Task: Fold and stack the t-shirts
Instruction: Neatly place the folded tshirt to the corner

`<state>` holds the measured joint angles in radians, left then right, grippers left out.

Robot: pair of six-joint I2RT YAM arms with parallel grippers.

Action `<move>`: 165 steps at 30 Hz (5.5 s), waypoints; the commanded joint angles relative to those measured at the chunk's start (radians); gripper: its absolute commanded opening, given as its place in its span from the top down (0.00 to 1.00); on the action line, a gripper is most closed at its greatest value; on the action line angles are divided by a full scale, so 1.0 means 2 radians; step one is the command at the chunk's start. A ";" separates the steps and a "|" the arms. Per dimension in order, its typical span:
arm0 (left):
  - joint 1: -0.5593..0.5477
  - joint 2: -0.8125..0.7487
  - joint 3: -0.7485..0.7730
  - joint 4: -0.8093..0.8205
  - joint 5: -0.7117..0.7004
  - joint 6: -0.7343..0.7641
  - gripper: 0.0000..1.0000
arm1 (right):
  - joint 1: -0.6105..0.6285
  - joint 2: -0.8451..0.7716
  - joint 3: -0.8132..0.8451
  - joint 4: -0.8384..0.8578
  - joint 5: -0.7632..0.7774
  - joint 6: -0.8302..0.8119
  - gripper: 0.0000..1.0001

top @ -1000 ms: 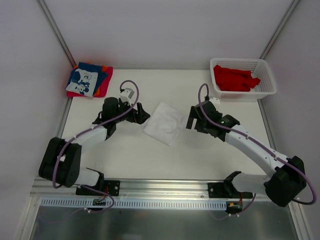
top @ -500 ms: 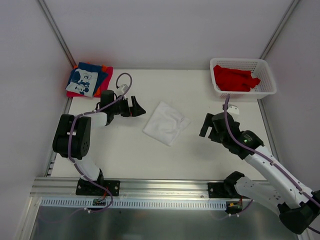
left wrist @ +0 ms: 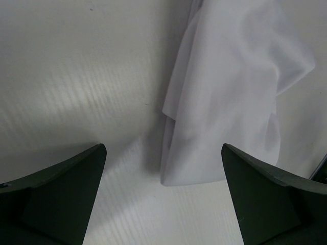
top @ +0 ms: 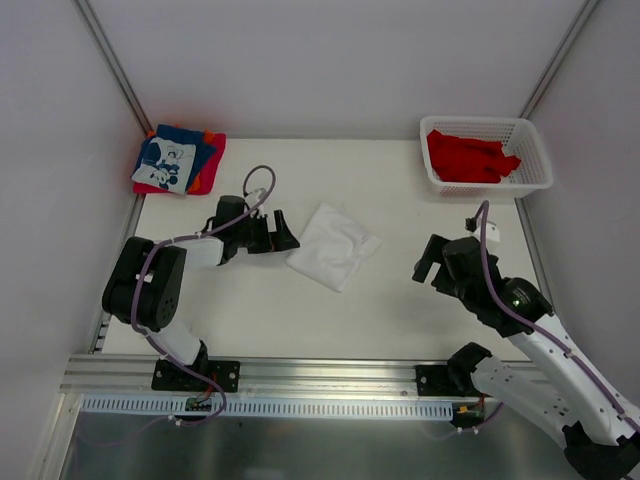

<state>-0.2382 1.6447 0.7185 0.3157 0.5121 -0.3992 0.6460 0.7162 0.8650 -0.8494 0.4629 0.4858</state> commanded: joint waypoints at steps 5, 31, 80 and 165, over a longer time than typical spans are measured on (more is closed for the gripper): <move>-0.071 -0.001 -0.039 0.038 -0.025 -0.032 0.01 | 0.004 -0.037 0.024 -0.040 0.005 0.012 0.00; -0.366 0.003 0.041 -0.014 -0.183 -0.185 0.01 | 0.004 -0.086 0.019 -0.090 0.022 0.027 0.01; -0.386 0.066 -0.046 0.200 -0.469 -0.458 0.01 | 0.014 -0.065 0.013 -0.075 0.020 0.022 0.01; -0.162 -0.098 0.176 -0.315 -0.258 0.077 1.00 | 0.013 -0.020 0.012 -0.010 0.009 -0.001 0.00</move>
<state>-0.6067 1.4132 0.9714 -0.2264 -0.0605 -0.3908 0.6666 0.6559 0.8471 -0.8928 0.4641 0.5110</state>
